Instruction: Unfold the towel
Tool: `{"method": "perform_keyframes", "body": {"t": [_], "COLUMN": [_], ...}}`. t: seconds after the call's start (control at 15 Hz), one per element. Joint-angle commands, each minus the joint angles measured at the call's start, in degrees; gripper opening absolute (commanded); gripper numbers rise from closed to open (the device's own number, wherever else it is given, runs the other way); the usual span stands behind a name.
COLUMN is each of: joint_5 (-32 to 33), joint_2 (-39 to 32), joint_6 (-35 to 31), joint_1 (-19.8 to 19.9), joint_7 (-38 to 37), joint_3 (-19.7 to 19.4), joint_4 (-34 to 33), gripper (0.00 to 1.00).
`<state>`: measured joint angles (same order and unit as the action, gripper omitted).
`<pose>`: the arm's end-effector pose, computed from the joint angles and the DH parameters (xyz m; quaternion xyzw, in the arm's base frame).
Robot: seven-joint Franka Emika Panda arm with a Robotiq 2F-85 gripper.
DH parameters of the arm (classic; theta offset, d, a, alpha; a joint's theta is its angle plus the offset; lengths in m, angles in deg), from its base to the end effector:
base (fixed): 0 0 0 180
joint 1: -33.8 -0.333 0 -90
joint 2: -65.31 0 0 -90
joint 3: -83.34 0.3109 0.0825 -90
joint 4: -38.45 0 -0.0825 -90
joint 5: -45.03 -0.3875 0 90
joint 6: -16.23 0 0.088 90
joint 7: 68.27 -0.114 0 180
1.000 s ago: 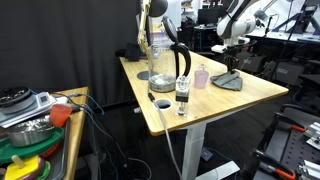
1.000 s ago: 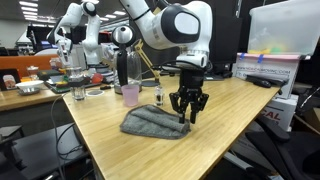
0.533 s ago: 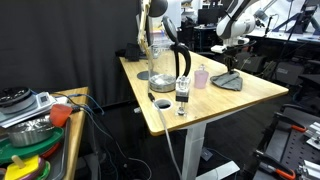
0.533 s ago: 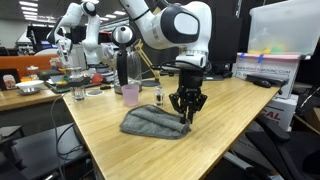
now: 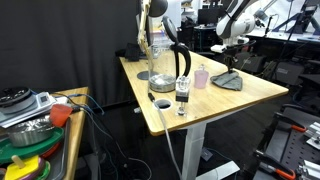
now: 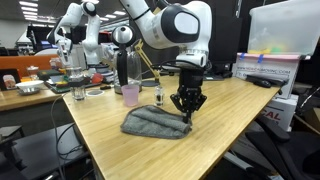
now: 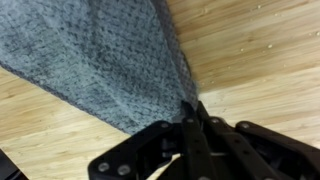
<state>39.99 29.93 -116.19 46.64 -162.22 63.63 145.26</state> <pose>0.5294 -0.3282 0.1761 0.4400 -0.8929 -0.0208 0.0933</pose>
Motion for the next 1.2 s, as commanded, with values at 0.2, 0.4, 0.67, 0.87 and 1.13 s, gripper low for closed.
{"method": "perform_keyframes", "body": {"t": [0.2, 0.4, 0.67, 0.87, 1.13], "joint_5": [-0.82, -0.71, 0.03, 0.85, 2.63], "joint_2": [0.47, 1.89, 3.58, 3.60, 2.81], "joint_6": [0.35, -0.21, -0.29, 0.61, 1.53], "joint_1": [0.45, 0.33, -0.14, -0.77, -2.03], "joint_7": [-0.37, -0.29, -0.35, -0.84, -1.95], "joint_3": [-0.16, -0.59, -0.86, -0.96, -1.46], "joint_4": [-0.22, 0.72, 1.34, 1.01, 0.78], "gripper": [0.01, 0.01, 0.01, 0.01, 0.01]}}
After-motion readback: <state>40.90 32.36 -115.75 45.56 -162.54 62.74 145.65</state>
